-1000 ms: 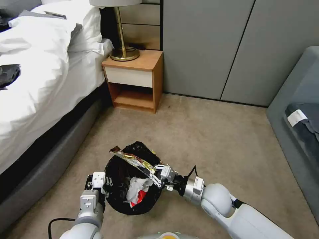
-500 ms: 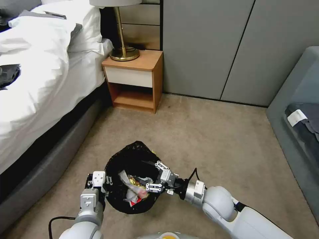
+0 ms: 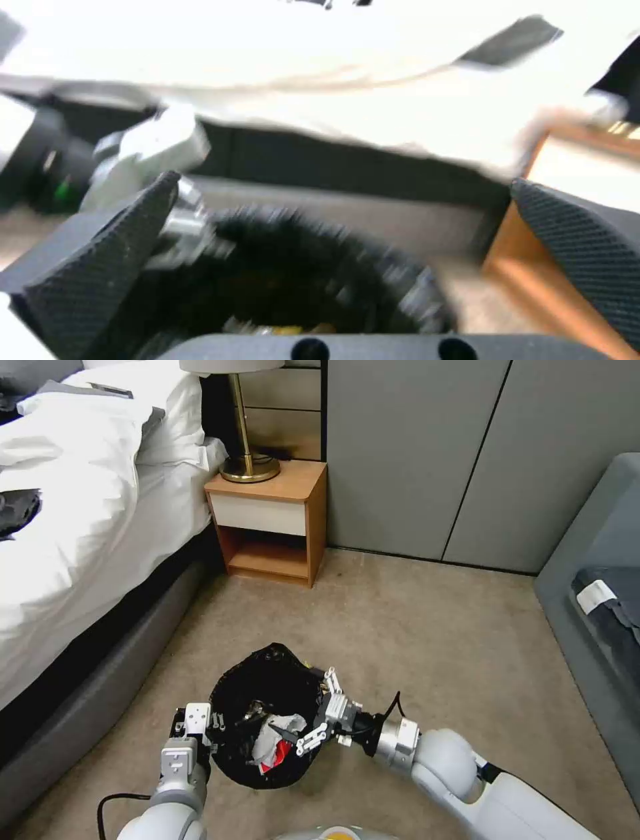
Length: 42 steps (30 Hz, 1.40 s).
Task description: Pick up the trash bin, then pick up the garbage from the floor and place it into the trash bin.
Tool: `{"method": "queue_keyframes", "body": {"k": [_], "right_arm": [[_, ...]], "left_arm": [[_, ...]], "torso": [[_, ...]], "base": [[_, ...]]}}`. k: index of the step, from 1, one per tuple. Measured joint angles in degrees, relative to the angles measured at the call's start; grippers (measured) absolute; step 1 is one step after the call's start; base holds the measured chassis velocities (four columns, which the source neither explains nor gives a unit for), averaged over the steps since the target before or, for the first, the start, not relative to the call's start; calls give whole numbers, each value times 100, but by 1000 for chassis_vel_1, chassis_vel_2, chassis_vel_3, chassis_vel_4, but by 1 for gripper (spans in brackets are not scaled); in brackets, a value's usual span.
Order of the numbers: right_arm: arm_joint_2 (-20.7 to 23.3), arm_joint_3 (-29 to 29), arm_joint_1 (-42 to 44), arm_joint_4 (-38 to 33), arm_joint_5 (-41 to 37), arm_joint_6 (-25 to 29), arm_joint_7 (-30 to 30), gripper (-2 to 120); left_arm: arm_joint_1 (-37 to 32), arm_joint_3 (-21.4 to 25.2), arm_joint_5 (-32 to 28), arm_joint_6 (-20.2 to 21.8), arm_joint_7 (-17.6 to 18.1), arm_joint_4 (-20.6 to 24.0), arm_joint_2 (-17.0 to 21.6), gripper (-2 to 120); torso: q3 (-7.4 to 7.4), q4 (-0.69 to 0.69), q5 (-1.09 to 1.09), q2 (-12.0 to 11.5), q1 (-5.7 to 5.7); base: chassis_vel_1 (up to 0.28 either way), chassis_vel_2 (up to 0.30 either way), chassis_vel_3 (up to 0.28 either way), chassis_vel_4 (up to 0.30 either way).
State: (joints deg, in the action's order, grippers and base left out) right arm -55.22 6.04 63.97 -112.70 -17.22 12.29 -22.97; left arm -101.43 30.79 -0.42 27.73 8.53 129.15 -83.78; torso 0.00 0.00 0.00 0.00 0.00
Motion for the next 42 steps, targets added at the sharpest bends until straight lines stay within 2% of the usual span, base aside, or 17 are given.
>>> {"method": "queue_keyframes", "body": {"k": [2,5,9,12,13,15,22,27,34,42], "right_arm": [[-6,-83,13,-86,-19,0,5,114],[-86,-649,264,-875,-98,18,399,114],[-172,-941,521,-1273,-120,27,693,114],[-484,-1652,1099,-1702,253,103,1115,108],[-484,-1652,1099,-1702,253,103,1115,108],[-796,-2113,1511,-1800,648,146,1556,102],[-1349,-2481,2262,-1698,990,318,2240,100],[-1680,-2688,2631,-1317,1092,586,2320,100],[-1743,-2750,2596,-887,1111,695,2343,100],[-1699,-2729,2477,-849,1109,634,2349,100]], "left_arm": [[2,0,0,1,0,-2,1,2],[28,44,-19,1,0,-62,12,2],[38,69,-40,1,0,-80,22,2],[68,139,-115,1,0,-82,38,2],[68,139,-115,1,0,-82,38,2],[74,178,-154,1,4,-79,48,2],[124,230,-232,0,5,-54,63,2],[182,276,-291,-8,6,-18,110,2],[183,279,-389,37,6,3,134,2],[198,264,-397,49,7,13,131,2]], "torso": [[0,0,-1,0,0],[0,0,-1,0,0],[0,0,-1,0,0],[0,2,0,0,0],[0,2,0,0,0],[0,0,-1,0,0],[0,1,-1,0,0],[0,1,0,0,0],[0,0,0,0,0],[0,0,0,0,0]], "base": [[0,0,0,0],[0,0,0,0],[0,0,0,0],[0,0,0,0],[0,0,0,0],[0,0,0,0],[0,0,0,0],[0,0,0,0],[0,0,0,0],[0,0,0,0]]}}
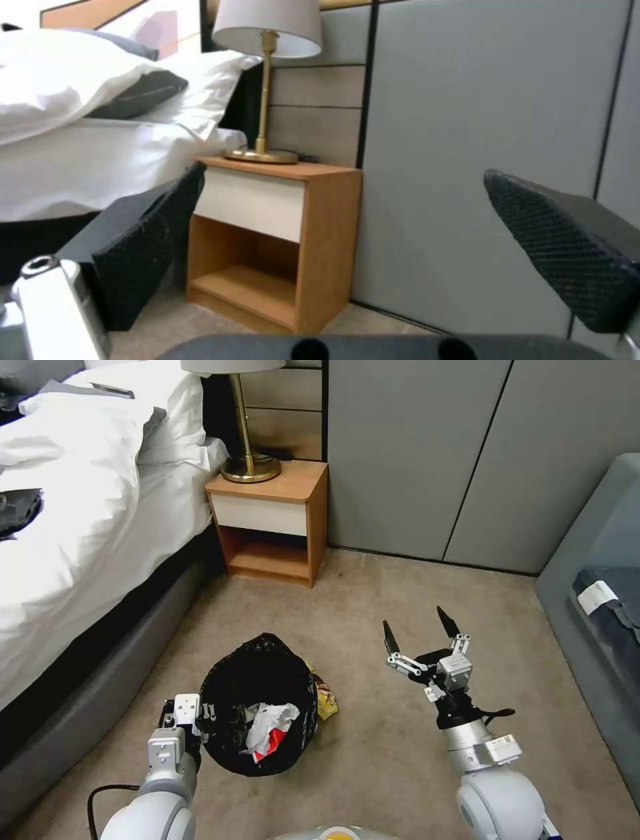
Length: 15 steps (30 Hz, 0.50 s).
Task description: Pick up the trash bin, then pick up the garbage from the floor and place it into the trash bin.
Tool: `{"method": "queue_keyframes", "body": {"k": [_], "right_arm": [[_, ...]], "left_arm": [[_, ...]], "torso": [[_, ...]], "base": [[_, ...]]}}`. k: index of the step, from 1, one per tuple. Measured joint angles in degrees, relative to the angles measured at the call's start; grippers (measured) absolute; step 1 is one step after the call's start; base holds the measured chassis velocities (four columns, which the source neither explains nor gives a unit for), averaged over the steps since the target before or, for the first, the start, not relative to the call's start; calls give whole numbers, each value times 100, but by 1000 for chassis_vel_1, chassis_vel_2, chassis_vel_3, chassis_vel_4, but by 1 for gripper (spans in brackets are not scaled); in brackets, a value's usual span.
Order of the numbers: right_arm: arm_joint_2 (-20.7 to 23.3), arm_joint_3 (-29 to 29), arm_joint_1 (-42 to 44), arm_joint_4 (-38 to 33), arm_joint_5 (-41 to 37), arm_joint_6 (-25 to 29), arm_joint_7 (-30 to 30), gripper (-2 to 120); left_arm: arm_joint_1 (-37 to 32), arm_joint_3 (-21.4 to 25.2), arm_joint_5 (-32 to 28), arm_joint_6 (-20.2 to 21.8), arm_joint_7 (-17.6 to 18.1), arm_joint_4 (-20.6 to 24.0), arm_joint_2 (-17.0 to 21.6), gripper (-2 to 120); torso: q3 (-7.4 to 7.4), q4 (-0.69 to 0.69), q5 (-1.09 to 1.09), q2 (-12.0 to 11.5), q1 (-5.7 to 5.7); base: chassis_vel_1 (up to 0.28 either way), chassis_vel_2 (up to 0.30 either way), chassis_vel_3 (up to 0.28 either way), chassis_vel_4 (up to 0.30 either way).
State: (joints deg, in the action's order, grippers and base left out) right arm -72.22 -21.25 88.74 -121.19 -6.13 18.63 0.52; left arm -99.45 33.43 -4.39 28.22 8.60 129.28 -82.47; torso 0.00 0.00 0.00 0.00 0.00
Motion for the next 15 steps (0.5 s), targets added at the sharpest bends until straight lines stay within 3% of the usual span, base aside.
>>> {"method": "queue_keyframes", "body": {"k": [15], "right_arm": [[167,26,-153,-42,-27,-153,-14,100]], "left_arm": [[-4,-2,-6,7,0,10,18,2]], "torso": [[0,0,0,0,0]], "base": [[66,63,59,67]]}}
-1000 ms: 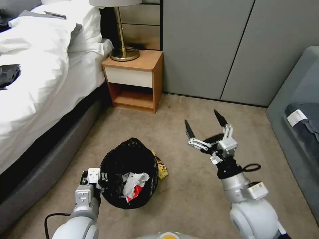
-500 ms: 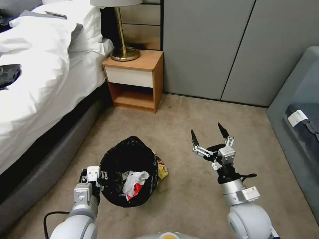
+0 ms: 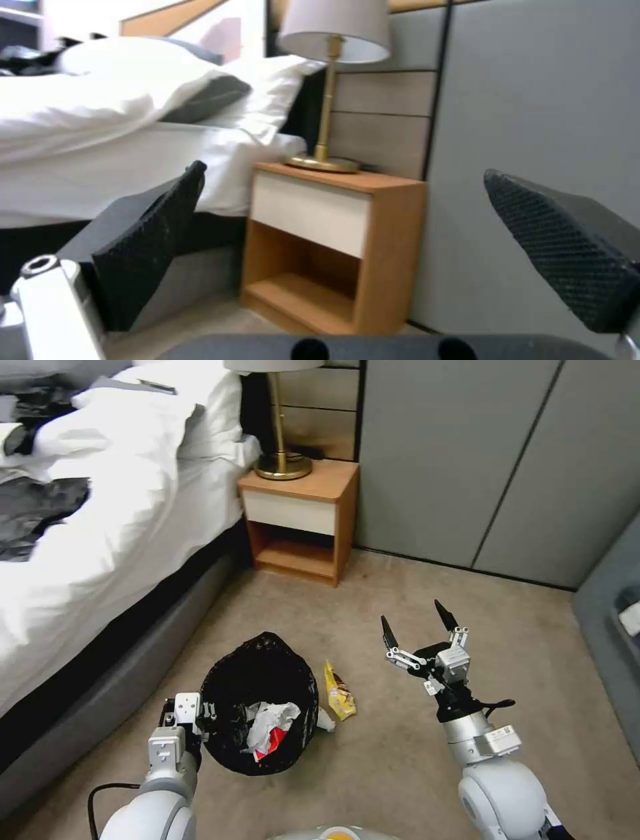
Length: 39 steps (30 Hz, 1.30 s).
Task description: Pick up the trash bin, then pick up the garbage from the floor and place it into the trash bin.
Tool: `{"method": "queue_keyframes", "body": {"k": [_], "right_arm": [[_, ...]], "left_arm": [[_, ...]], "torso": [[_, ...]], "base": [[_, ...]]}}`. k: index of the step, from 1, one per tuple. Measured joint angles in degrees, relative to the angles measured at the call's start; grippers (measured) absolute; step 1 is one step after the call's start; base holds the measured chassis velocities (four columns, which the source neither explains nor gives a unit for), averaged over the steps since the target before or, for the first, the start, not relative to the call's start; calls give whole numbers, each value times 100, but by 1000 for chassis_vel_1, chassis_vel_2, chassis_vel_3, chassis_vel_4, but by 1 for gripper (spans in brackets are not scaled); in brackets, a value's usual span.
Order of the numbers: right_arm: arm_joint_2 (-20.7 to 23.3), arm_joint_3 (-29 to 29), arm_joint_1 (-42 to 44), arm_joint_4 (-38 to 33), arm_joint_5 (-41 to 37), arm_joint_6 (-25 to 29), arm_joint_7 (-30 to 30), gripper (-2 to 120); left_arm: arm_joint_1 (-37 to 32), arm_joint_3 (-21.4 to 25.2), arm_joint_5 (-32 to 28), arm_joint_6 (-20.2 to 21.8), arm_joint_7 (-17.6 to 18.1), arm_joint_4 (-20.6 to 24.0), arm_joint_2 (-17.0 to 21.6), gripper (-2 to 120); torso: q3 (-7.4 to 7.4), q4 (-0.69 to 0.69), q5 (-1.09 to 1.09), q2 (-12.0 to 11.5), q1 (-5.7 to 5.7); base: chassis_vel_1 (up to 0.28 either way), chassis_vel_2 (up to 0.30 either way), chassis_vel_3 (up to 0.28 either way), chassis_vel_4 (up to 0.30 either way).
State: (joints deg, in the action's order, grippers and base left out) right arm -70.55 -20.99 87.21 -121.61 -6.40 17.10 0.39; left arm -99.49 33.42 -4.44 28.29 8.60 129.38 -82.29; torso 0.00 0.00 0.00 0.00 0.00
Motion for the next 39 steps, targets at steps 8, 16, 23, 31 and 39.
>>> {"method": "queue_keyframes", "body": {"k": [8,16,23,31,39], "right_arm": [[135,56,-174,70,-34,-121,-46,100],[565,190,-563,440,-169,-602,-144,100],[1023,600,-1411,1406,-463,-1914,-153,100],[746,976,-2520,3248,-553,-2345,-426,100],[298,1093,-2982,4535,-477,-2291,-627,100]], "left_arm": [[-10,7,-3,0,0,14,5,2],[-40,6,11,-24,15,15,-6,2],[-76,-3,50,-67,9,16,-40,2],[-106,-10,102,-86,6,16,-81,2],[-109,-2,126,-86,5,-30,-95,2]], "torso": [[0,0,0,0,0],[0,-3,0,0,0],[0,-1,1,0,0],[0,-1,0,0,0],[-1,0,0,0,0]], "base": [[111,117,112,109],[81,84,89,74],[0,0,0,0],[0,0,0,0],[0,0,0,0]]}}
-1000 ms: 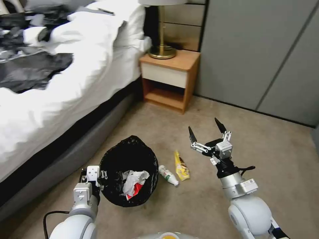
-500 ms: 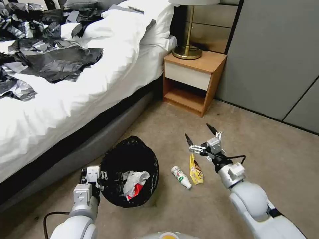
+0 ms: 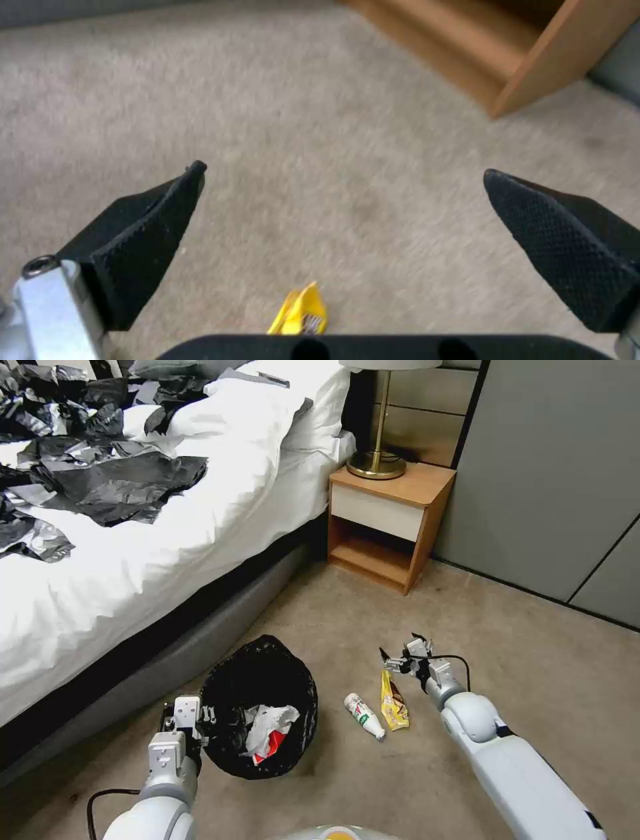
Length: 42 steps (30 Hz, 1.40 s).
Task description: Pick up the trash bin, then pick up the garbage from the floor and place it into the trash bin.
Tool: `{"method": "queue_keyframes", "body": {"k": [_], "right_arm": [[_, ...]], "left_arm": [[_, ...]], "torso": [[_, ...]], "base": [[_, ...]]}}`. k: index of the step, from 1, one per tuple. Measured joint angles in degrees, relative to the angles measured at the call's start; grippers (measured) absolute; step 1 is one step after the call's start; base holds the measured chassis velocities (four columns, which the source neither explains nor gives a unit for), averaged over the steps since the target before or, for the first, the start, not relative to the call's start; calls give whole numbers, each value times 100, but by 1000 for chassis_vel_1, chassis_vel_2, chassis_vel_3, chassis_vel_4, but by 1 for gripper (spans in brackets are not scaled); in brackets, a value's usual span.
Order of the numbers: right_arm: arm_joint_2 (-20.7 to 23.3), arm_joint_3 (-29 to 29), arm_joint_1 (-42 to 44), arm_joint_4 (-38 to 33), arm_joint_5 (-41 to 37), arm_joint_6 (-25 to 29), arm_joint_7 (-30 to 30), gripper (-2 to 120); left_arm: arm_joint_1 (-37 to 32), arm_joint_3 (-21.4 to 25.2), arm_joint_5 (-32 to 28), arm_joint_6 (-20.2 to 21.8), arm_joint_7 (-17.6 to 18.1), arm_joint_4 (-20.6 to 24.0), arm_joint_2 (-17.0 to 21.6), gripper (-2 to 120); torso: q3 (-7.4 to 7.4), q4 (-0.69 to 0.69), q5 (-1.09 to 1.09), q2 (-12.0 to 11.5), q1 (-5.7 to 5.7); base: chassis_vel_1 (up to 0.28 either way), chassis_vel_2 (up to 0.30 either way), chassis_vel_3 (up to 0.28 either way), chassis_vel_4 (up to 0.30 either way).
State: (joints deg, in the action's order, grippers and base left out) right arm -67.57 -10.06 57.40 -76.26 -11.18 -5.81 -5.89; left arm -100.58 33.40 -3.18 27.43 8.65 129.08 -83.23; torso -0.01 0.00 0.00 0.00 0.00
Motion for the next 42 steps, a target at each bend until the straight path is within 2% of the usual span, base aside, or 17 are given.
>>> {"method": "queue_keyframes", "body": {"k": [13,29,35,42], "right_arm": [[-511,277,-338,1142,175,108,-305,100],[-790,118,-487,2329,593,445,-467,100],[-843,37,-568,2686,637,571,-478,95],[-947,-39,-645,3025,700,770,-494,80]], "left_arm": [[12,-16,32,5,-3,-59,3,2],[-41,-33,40,2,-3,-59,-7,2],[-61,-40,52,-8,-2,-57,-9,2],[-60,-42,52,-9,-1,-54,6,2]], "torso": [[0,0,0,0,0],[1,0,0,0,0],[1,0,0,0,0],[2,0,0,2,-1]], "base": [[0,0,0,0],[0,0,0,0],[0,0,0,0],[0,0,0,0]]}}
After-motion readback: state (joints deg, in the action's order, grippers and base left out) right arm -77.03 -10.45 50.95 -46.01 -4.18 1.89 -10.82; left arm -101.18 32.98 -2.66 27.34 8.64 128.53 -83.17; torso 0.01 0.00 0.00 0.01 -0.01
